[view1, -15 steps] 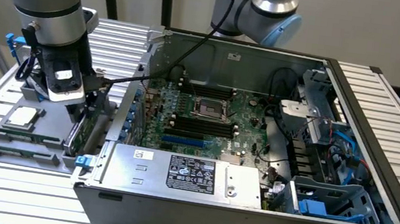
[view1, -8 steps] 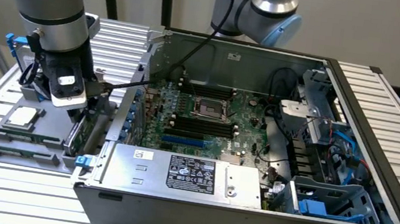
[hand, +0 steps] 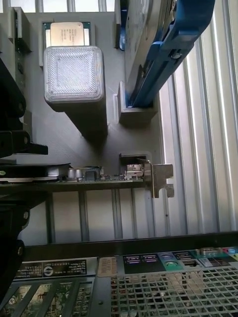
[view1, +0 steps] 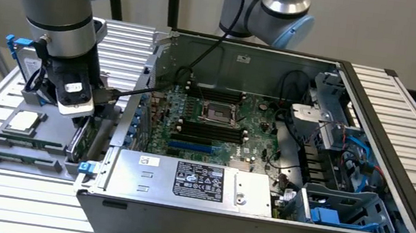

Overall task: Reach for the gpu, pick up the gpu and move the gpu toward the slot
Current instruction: 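Pick up the gpu and move the gpu toward the slot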

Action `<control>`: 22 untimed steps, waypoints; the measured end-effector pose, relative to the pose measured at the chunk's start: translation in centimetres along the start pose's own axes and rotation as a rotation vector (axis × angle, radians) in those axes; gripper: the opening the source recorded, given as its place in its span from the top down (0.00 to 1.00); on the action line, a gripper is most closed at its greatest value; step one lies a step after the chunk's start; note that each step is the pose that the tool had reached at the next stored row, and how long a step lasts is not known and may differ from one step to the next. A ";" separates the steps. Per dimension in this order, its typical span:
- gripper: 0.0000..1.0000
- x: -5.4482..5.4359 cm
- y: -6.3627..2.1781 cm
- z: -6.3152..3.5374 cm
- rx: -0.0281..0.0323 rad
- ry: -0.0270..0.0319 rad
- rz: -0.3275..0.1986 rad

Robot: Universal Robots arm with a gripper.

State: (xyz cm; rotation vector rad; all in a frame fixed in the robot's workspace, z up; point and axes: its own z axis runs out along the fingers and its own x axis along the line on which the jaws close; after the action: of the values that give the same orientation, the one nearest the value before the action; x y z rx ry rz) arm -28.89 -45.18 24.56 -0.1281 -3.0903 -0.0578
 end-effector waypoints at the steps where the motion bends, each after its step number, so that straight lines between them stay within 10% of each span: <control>1: 0.58 0.0 0.00 0.04 0.0001 0.0009 0.000; 22: 0.74 -0.1 0.06 0.19 0.0011 0.0067 0.000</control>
State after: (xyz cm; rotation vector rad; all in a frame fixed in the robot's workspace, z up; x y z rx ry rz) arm -28.75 -45.13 24.37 -0.1280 -3.0836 -0.0565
